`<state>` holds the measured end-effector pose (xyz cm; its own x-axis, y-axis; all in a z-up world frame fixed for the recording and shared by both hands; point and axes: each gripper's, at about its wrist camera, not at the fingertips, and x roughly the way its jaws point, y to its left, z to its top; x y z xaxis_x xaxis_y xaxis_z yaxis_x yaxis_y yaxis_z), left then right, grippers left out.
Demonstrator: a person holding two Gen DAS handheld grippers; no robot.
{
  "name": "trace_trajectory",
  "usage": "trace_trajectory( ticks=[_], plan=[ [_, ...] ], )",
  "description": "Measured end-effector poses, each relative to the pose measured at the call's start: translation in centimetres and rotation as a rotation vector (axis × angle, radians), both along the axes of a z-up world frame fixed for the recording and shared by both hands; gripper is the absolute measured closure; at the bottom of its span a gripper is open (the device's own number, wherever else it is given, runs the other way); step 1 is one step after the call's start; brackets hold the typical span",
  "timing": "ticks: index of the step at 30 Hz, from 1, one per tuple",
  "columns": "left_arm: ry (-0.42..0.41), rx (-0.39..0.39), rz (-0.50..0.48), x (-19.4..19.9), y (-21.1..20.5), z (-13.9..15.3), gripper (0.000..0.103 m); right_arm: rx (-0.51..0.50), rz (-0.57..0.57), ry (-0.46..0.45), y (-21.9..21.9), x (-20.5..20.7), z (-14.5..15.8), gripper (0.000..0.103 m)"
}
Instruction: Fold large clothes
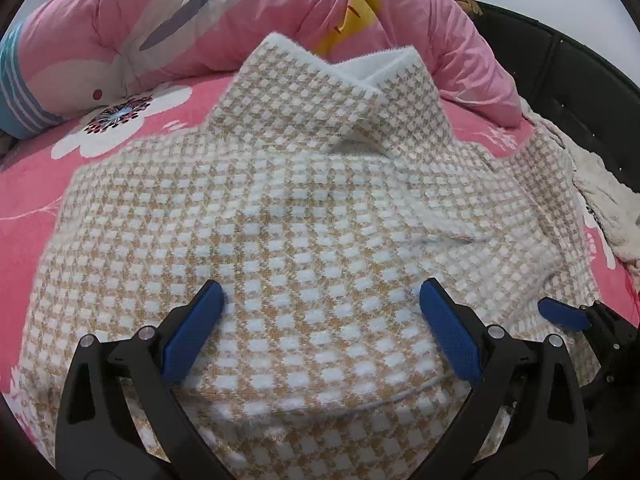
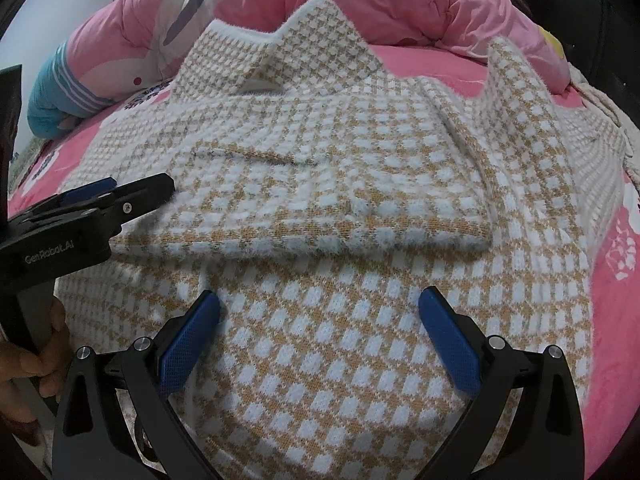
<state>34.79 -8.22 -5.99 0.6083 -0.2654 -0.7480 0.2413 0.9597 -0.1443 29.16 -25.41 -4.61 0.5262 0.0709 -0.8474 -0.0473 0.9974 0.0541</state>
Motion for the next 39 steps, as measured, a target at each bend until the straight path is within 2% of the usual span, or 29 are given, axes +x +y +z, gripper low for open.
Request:
trace_trajectory(
  ticks=[12,14,18,22,27,33,39],
  plan=[
    [-0.008,0.004,0.004,-0.2,-0.1,-0.2,0.008,-0.015,0.012,0.023,0.2,0.0,0.5,0.006],
    [-0.007,0.004,0.004,-0.2,-0.1,-0.3,0.008,-0.006,0.011,0.022,0.0,-0.5,1.6,0.006],
    [-0.009,0.007,0.004,-0.2,-0.1,-0.3,0.008,0.0,0.038,-0.068,-1.2,-2.1,5.8,0.006],
    [-0.009,0.004,0.004,-0.2,-0.1,-0.2,0.008,0.023,-0.011,-0.118,-6.4,-2.4,10.1,0.006],
    [-0.012,0.005,0.005,-0.3,0.0,-0.3,0.008,0.101,-0.203,-0.11,-16.8,-0.6,12.5,0.006],
    [-0.018,0.007,0.006,-0.4,-0.1,-0.2,0.008,0.218,-0.361,-0.062,-26.8,2.9,11.9,0.009],
    [-0.027,0.004,0.006,-0.4,0.0,-0.1,0.008,0.316,-0.496,-0.006,-34.2,7.1,9.5,0.024]
  ],
)
